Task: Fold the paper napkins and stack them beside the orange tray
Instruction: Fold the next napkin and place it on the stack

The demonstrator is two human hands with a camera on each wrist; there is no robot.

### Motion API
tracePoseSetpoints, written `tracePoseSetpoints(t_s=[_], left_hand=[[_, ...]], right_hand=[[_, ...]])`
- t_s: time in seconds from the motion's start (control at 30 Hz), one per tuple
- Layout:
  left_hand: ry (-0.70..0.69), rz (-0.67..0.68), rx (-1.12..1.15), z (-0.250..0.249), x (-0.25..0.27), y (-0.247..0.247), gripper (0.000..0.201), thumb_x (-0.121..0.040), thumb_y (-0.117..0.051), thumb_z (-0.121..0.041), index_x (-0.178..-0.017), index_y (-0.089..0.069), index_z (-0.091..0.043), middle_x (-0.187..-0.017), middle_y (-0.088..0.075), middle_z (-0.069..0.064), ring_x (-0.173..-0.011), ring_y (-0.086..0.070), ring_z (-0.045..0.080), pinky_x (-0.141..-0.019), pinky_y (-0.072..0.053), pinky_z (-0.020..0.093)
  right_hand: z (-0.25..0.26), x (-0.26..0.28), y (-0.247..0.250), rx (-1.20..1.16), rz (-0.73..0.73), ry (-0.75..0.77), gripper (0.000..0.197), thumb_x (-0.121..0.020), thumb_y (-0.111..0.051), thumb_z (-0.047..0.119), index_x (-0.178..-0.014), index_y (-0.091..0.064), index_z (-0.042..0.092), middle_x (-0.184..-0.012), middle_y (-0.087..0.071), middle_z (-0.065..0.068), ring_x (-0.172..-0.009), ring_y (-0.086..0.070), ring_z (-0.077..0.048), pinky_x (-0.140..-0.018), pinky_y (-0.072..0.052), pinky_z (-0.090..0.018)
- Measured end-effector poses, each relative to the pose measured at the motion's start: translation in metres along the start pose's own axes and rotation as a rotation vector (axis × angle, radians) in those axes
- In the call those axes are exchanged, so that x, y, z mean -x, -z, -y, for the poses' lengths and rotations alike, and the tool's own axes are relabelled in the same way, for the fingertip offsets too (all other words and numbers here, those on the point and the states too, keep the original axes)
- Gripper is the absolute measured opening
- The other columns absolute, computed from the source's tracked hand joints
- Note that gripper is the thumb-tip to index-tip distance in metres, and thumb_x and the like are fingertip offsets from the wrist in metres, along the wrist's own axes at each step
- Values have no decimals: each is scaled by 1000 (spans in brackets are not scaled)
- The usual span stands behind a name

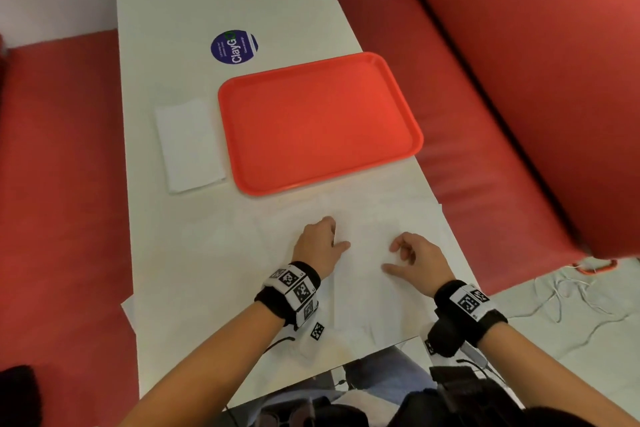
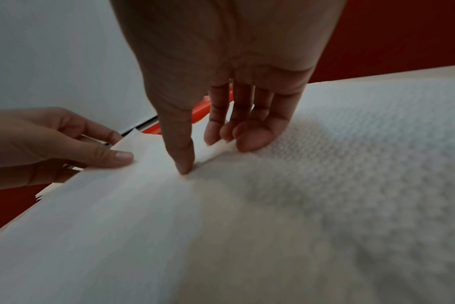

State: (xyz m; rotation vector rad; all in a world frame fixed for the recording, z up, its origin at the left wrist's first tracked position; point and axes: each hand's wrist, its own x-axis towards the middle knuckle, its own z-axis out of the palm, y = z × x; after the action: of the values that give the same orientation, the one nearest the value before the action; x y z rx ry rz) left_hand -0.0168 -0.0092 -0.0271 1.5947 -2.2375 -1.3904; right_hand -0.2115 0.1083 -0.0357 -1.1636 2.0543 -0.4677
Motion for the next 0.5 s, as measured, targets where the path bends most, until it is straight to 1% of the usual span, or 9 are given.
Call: tracePoseSetpoints(t_s=[0.03,0.07,0.13,0.17,0.23,0.3,0.37,0.43,0.5], left_hand=[[-13,-11,25,0,1,0,20,-87,-71,-22,-86,-54,-12,-67,-52,-3,-66,-52,20,-64,-46,29],[-23,-20,52,1,2,0,21,-87,-71,-19,-79,-52,-15,-65,-51,-3,-63,-50,18,-64,-45,28],[-31,-36,98,2,4,1,31,-87,-71,-16,-67,-47,-18,-60,-49,-3,-58,-46,16,-64,-45,27],[-28,-46,120,2,5,2,32,-87,-72,-16,-67,-47,-16,-59,-48,-4,-57,-45,15,-65,-45,27],[-22,-63,180,4,6,3,27,-85,-74,-16,-70,-52,-12,-58,-48,-6,-57,-45,13,-63,-45,24],[-13,-79,249,5,7,3,28,-84,-76,-16,-68,-52,-16,-59,-49,-7,-55,-44,8,-61,-41,17],[-5,-83,292,6,8,2,33,-83,-76,-17,-64,-49,-21,-59,-48,-8,-54,-43,7,-60,-38,13],[-4,-79,341,5,9,2,32,-84,-75,-17,-66,-49,-20,-60,-48,-7,-56,-43,10,-61,-40,15],[-22,-66,396,4,12,3,21,-86,-74,-17,-75,-55,-15,-66,-53,-4,-59,-47,12,-66,-46,19]], right_hand=[[-1,0,0,-19,-2,0,33,-67,-86,27,-86,-60,22,-79,-57,1,-67,-50,-12,-66,-44,-27],[-1,0,1,-39,-6,-1,32,-68,-86,27,-86,-60,21,-78,-57,1,-66,-49,-12,-65,-43,-25],[-3,1,1,-75,-16,-1,31,-69,-85,26,-84,-59,19,-77,-59,1,-64,-48,-11,-63,-42,-22],[-3,1,2,-92,-21,-1,31,-69,-85,25,-84,-59,18,-77,-60,1,-64,-48,-11,-62,-42,-21],[-5,1,3,-121,-25,3,31,-69,-85,24,-83,-59,17,-77,-61,-1,-63,-48,-11,-62,-42,-21],[-5,1,3,-146,-27,8,31,-69,-85,23,-82,-58,17,-76,-61,-1,-61,-48,-10,-63,-43,-20],[-5,1,3,-185,-47,9,32,-70,-85,21,-82,-56,19,-75,-60,-1,-60,-47,-10,-61,-42,-15],[-4,1,4,-221,-97,2,34,-71,-85,21,-86,-55,19,-74,-58,-2,-60,-46,-12,-59,-41,-13],[-4,0,7,-239,-171,-25,40,-70,-86,25,-94,-54,20,-77,-56,-2,-60,-46,-14,-58,-40,-15]])
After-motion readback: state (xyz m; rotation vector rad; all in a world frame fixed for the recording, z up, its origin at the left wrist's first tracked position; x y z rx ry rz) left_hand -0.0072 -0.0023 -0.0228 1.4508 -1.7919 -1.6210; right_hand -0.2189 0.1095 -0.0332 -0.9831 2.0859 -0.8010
